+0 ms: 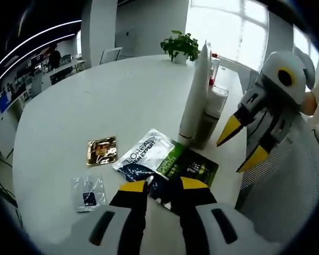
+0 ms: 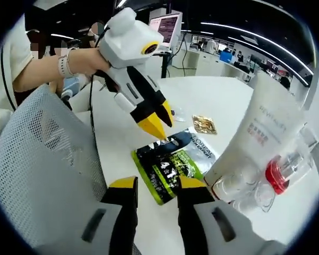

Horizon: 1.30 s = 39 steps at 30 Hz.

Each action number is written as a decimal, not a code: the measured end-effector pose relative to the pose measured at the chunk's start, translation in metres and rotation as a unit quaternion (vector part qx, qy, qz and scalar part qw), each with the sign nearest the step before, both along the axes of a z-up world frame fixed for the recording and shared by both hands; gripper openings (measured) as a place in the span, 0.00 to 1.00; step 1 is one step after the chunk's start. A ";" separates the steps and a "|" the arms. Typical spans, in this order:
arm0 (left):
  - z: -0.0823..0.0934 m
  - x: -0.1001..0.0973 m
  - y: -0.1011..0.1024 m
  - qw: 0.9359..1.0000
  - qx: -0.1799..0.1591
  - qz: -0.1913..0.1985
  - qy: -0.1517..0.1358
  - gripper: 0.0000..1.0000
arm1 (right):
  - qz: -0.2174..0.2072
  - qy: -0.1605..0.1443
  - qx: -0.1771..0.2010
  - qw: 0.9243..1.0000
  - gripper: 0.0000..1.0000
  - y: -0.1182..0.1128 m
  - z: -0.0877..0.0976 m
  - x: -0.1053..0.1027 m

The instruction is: Arrange the skincare products in the storage area until every visible bottle or jar stands upright without overlapping.

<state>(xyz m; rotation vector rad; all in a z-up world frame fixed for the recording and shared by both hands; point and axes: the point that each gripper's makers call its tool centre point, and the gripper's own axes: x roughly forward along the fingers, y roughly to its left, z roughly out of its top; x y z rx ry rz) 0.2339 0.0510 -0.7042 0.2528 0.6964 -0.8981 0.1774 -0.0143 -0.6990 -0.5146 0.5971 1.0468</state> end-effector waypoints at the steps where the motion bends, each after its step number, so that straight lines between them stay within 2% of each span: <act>1: 0.001 0.000 0.000 1.000 0.000 0.001 0.000 0.19 | 0.000 0.000 0.001 1.000 0.29 -0.001 0.001 -0.001; 6: 0.017 -0.013 -0.011 1.000 -0.005 0.002 -0.010 0.22 | -0.017 -0.015 0.017 1.000 0.32 -0.012 0.019 -0.005; 10: 0.022 -0.020 -0.009 1.000 0.000 0.003 -0.014 0.23 | -0.039 -0.032 0.029 0.998 0.35 -0.025 0.034 -0.008; 16: 0.030 -0.031 -0.006 0.999 -0.010 0.025 -0.023 0.29 | -0.062 -0.049 0.037 0.996 0.43 -0.041 0.048 -0.015; 20: 0.035 -0.039 -0.006 0.999 -0.009 0.039 -0.036 0.38 | -0.083 -0.056 0.042 0.994 0.51 -0.056 0.049 -0.013; 24: 0.042 -0.046 -0.003 0.997 -0.002 0.056 -0.048 0.42 | -0.099 -0.065 0.046 0.992 0.59 -0.068 0.054 -0.012; 30: 0.049 -0.048 0.006 0.994 -0.003 0.084 -0.067 0.57 | -0.120 -0.082 0.053 0.988 0.73 -0.083 0.061 -0.009; 39: 0.058 -0.058 0.009 0.990 -0.008 0.111 -0.083 0.75 | -0.122 -0.097 0.068 0.985 0.87 -0.089 0.069 -0.011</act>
